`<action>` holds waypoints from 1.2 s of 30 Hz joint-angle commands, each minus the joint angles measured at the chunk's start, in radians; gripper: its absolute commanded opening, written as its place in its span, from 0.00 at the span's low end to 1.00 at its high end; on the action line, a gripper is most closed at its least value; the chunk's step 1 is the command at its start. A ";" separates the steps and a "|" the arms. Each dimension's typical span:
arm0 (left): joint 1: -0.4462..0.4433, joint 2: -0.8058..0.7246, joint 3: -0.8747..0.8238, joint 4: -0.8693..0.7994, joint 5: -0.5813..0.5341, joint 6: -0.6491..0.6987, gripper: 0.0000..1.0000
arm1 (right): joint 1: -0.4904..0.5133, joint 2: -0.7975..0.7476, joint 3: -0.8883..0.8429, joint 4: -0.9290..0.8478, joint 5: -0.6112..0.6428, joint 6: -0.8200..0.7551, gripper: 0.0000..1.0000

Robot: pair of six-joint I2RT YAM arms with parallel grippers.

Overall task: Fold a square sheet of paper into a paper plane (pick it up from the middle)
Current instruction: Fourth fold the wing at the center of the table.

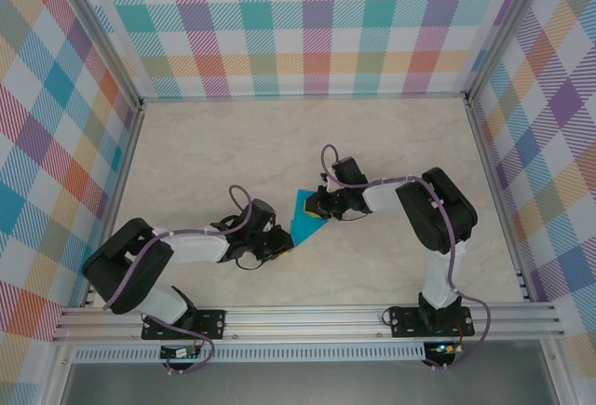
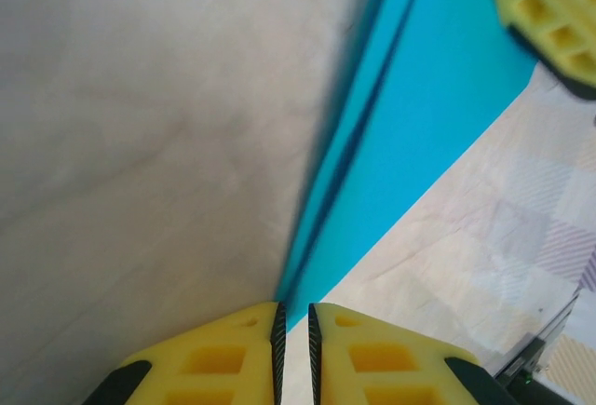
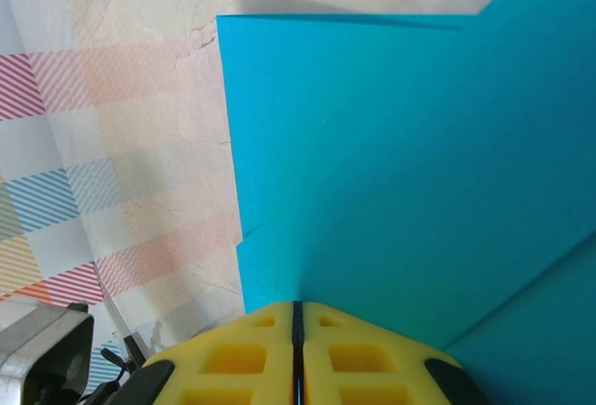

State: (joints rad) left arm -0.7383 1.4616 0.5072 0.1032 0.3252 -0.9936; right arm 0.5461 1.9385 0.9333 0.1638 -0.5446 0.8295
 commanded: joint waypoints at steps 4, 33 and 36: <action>-0.011 -0.130 0.022 -0.229 -0.023 0.095 0.17 | -0.001 0.057 -0.015 -0.155 0.081 -0.046 0.10; 0.083 0.140 0.329 -0.277 0.018 0.285 0.38 | -0.002 -0.368 -0.094 -0.456 0.275 -0.024 0.33; 0.083 0.177 0.340 -0.268 0.039 0.293 0.40 | -0.003 -0.383 -0.138 -0.407 0.240 0.026 0.36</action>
State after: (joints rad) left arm -0.6621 1.6142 0.8284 -0.1528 0.3134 -0.7425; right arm 0.5419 1.5734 0.8265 -0.2707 -0.3038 0.7444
